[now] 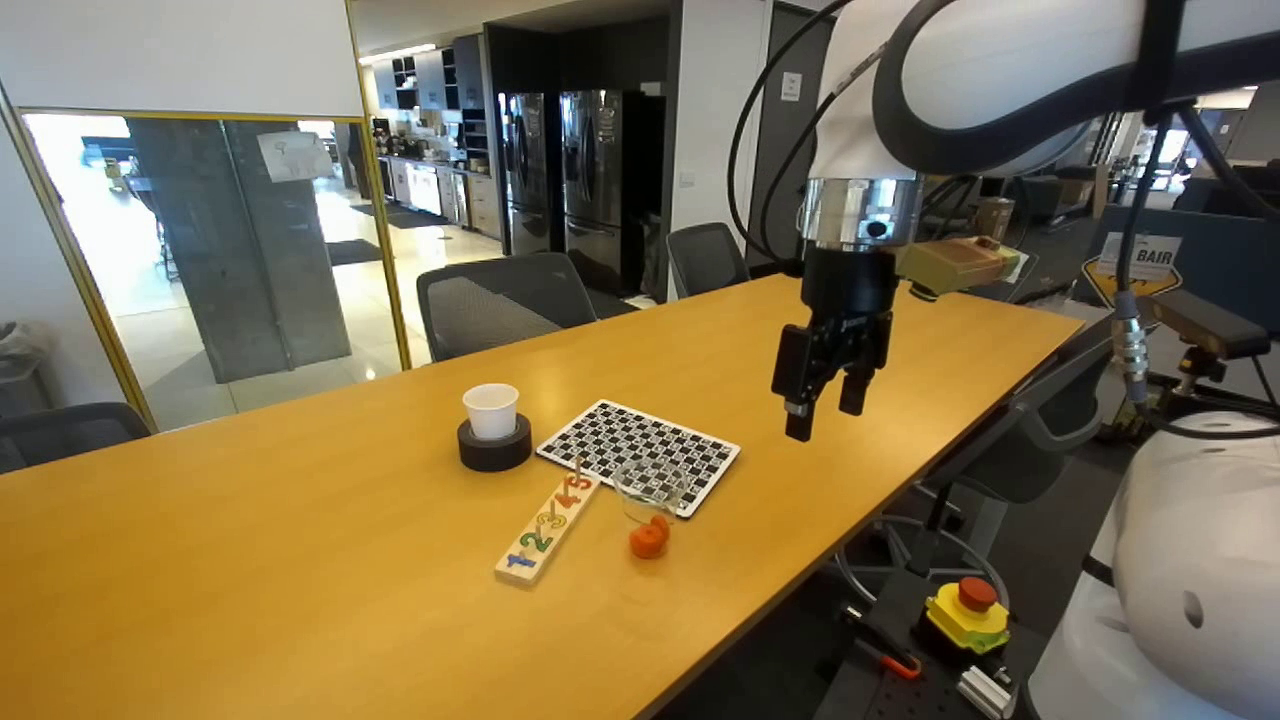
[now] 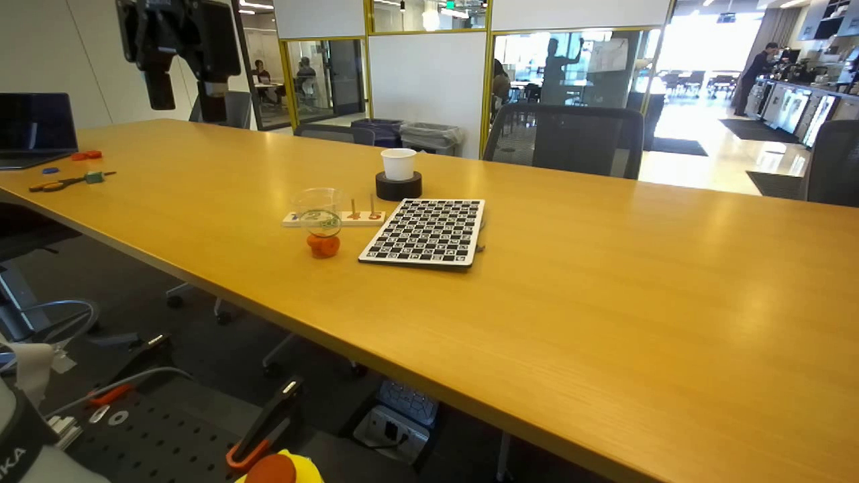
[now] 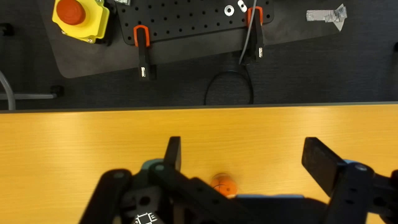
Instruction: Pick up all the orange objects from the table and put them in the colorless cup then pick up all the yellow objects from the table and put them in the white cup
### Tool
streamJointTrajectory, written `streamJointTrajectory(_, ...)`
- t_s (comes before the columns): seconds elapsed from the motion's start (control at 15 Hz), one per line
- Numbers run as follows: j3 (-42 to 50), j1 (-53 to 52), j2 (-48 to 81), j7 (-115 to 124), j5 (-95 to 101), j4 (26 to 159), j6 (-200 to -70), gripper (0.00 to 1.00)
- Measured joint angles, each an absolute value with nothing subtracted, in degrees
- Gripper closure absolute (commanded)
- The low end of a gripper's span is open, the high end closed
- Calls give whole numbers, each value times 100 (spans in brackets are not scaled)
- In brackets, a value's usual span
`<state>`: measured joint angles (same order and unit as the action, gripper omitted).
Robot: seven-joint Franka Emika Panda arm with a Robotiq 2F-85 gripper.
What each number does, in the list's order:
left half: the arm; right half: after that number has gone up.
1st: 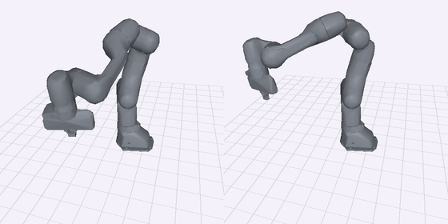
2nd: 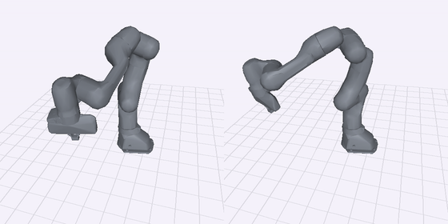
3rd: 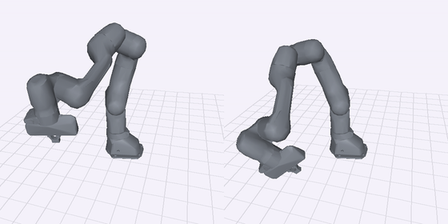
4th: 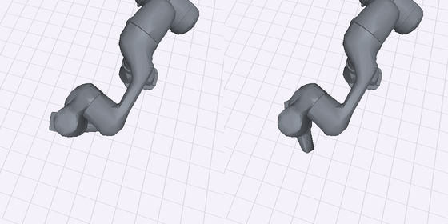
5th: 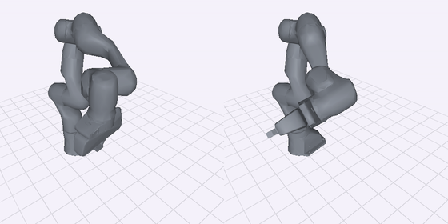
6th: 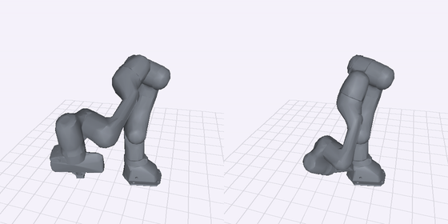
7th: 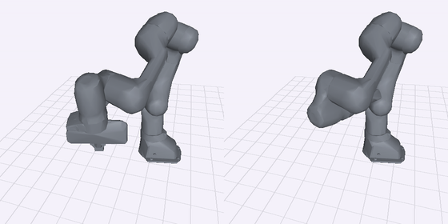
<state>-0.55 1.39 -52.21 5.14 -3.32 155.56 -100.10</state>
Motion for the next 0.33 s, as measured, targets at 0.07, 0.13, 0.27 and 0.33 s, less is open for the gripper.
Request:
streamJointTrajectory(0.07, -33, 142, -5256, 514, -333, 15600, -10046, 0)
streamJointTrajectory(0.13, -20, 143, -5288, 514, -334, 15632, -10058, 0)
streamJointTrajectory(0.27, -10, 144, -5321, 514, -335, 15660, -10063, 0)
streamJointTrajectory(0.33, -10, 144, -5331, 514, -335, 15660, -10064, 0)
